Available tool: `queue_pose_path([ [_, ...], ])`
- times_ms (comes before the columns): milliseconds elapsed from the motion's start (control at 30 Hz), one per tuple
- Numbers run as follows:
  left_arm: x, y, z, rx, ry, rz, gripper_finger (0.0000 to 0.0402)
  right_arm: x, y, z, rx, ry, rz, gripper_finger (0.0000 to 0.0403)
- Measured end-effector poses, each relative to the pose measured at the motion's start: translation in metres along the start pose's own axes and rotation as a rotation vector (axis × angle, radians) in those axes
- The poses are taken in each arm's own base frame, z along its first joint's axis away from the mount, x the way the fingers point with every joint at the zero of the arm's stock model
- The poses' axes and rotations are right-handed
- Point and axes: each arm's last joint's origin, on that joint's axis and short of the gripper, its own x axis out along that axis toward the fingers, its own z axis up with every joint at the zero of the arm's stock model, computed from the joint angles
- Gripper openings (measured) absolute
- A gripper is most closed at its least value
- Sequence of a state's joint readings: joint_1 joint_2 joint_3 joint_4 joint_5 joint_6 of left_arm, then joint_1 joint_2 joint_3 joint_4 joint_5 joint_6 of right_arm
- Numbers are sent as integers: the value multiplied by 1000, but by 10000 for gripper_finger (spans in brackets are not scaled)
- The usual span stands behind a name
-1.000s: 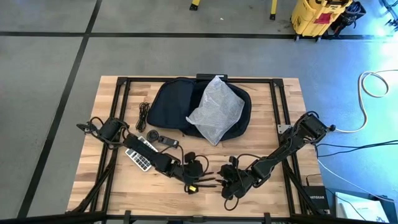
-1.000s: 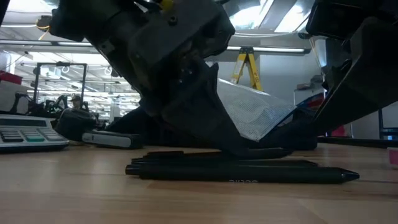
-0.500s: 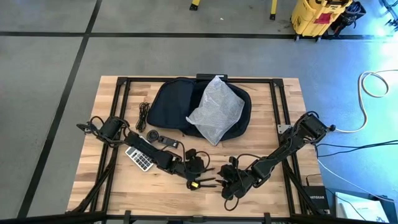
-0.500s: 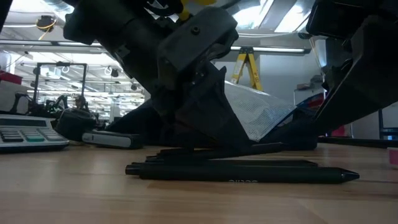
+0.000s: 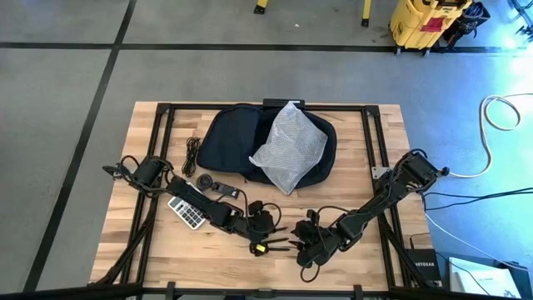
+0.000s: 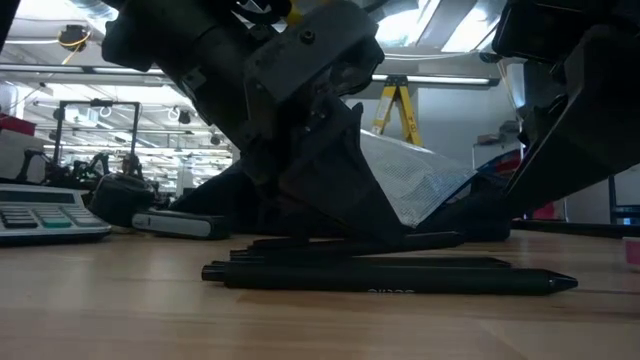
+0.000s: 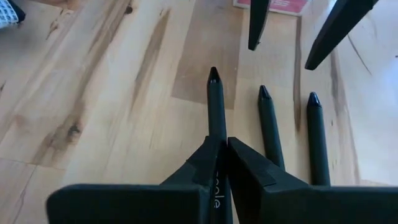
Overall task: Unpack backpack
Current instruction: Adjust the black pen
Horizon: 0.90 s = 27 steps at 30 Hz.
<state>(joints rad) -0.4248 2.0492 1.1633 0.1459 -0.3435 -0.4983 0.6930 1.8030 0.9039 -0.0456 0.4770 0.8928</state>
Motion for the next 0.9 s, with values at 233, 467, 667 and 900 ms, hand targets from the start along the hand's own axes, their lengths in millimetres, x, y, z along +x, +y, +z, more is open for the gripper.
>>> queue_pose_path([
  [233,0,0,0,8,2,2,18,0,0,0,0,0,0,143],
  [467,0,1,-2,3,20,11,34,0,0,0,-1,0,0,143],
  [667,0,2,-3,-4,35,21,94,0,0,0,16,0,0,143],
  [900,0,2,-3,-12,35,21,123,0,0,0,17,0,0,143],
])
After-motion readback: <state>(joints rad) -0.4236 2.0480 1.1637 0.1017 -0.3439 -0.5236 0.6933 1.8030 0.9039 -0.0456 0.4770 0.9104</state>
